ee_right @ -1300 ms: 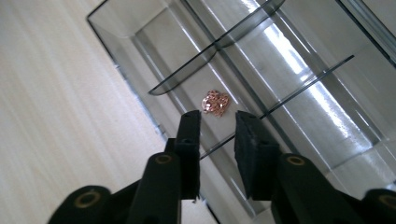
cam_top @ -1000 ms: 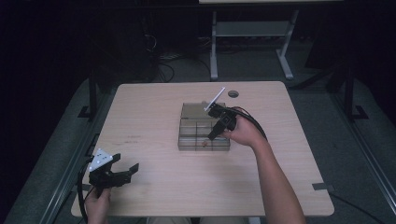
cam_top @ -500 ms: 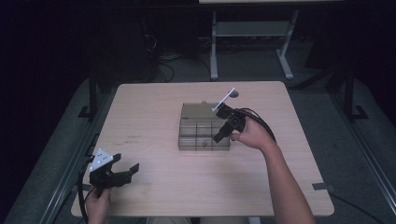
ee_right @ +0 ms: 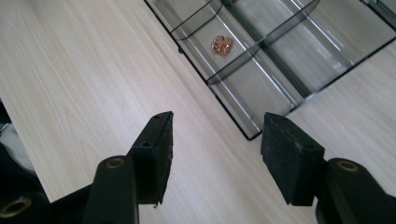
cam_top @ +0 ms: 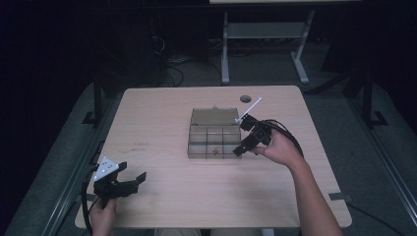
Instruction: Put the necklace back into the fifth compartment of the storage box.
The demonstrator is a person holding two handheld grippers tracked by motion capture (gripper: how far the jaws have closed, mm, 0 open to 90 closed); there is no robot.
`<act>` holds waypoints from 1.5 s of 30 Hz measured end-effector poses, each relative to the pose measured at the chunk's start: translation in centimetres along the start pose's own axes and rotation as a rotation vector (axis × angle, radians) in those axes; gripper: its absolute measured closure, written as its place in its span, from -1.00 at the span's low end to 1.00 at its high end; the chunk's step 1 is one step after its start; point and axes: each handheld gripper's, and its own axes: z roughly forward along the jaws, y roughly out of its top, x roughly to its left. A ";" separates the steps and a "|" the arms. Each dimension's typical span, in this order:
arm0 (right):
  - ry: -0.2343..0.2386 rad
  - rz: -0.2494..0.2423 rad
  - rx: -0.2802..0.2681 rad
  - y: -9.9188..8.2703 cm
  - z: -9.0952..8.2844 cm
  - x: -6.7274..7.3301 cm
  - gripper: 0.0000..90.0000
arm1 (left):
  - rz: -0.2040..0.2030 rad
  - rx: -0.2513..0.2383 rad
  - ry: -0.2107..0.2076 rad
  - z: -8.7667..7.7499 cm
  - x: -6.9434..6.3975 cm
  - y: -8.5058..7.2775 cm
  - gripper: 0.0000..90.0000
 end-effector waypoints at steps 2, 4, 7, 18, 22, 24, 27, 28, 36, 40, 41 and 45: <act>-0.003 0.001 -0.007 -0.5 -0.2 0.0 -0.05 | -0.001 0.002 0.000 0.0 0.0 0.0 -0.69; 0.000 0.005 -0.015 -1.1 -0.4 0.0 -0.06 | 0.001 0.004 0.000 0.0 0.0 0.0 -0.69; -0.003 0.010 -0.013 -2.0 -0.5 -0.1 -0.07 | 0.003 0.002 -0.001 0.1 -0.1 0.0 -0.69; -0.003 0.040 -0.026 -5.0 -0.4 -0.6 -0.08 | 0.008 0.005 0.000 0.1 -0.1 0.0 -0.69; -0.006 0.049 -0.022 -6.0 -0.4 -0.6 -0.09 | 0.007 0.006 0.000 0.1 -0.1 0.0 -0.69; -0.007 0.055 -0.024 -6.4 -0.4 -0.6 -0.09 | 0.011 0.006 0.000 0.0 -0.1 0.0 -0.69; -0.007 0.059 -0.029 -7.1 -0.6 -0.6 -0.09 | 0.012 0.006 -0.001 0.1 -0.2 0.0 -0.69; -0.007 0.062 -0.028 -7.3 -0.6 -0.6 -0.09 | 0.011 0.007 -0.002 0.0 -0.2 0.0 -0.69; -0.002 0.081 -0.033 -8.9 -0.4 -0.7 -0.09 | 0.009 0.007 0.003 0.0 -0.2 0.0 -0.69; -0.003 0.096 -0.031 -10.0 -0.2 -0.8 -0.09 | 0.009 0.007 0.002 0.0 -0.2 0.0 -0.69; -0.004 0.100 -0.032 -10.2 -0.2 -0.8 -0.09 | 0.010 0.008 0.002 0.1 -0.2 0.0 -0.69; -0.003 0.109 -0.037 -11.3 0.0 -0.8 -0.10 | 0.011 0.011 0.002 0.1 -0.3 0.0 -0.69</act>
